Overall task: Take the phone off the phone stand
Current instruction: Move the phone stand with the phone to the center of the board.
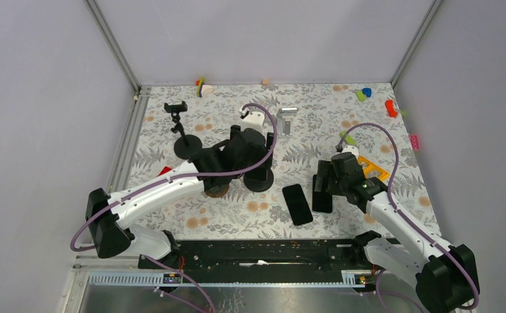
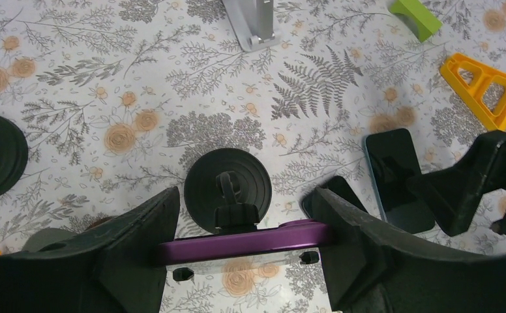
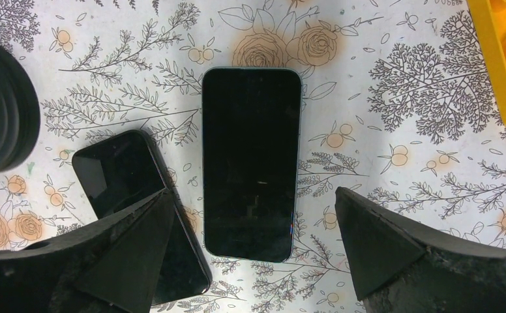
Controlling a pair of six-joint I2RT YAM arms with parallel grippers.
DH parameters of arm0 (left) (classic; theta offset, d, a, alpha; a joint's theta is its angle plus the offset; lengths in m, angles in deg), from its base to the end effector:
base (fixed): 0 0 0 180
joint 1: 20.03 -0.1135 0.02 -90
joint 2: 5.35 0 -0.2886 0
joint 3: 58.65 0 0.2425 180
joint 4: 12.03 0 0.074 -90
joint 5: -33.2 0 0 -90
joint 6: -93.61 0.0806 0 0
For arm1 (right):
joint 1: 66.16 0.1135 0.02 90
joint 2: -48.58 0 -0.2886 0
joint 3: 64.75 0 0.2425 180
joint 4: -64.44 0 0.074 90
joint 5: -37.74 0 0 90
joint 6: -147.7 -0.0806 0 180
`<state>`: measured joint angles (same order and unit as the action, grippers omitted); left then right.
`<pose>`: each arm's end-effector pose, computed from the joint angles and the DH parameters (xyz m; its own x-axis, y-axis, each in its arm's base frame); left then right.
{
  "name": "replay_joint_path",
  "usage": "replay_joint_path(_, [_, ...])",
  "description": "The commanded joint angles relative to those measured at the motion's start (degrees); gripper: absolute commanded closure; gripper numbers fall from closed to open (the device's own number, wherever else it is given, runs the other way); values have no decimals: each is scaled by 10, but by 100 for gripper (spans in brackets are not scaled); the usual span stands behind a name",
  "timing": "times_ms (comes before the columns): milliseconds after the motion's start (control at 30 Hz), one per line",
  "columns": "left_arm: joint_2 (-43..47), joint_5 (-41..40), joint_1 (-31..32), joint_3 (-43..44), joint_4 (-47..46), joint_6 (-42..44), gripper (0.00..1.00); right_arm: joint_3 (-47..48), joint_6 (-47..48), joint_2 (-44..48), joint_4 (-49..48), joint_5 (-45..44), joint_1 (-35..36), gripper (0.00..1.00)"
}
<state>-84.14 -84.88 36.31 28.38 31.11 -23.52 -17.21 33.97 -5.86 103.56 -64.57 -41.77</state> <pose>0.2106 -0.2477 0.3483 -0.5195 0.0543 -0.8527 0.3185 0.9383 -0.1343 0.1883 0.0665 0.2092 -0.7081 0.1107 -0.6974 0.0178 0.9901 0.1390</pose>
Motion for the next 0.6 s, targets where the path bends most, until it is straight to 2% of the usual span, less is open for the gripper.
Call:
replay_joint_path(0, [21,-28,25,-12,2,-63,60,16,6,-8,-12,12,3,0])
replay_joint_path(100, [16,-25,26,-15,2,-69,51,18,5,-10,-13,15,3,0])
replay_joint_path(367, [18,-38,26,7,0,-56,16,19,7,-5,-12,12,3,0])
replay_joint_path(567, [22,-16,26,22,-12,-36,1,22,6,-5,-13,12,3,0])
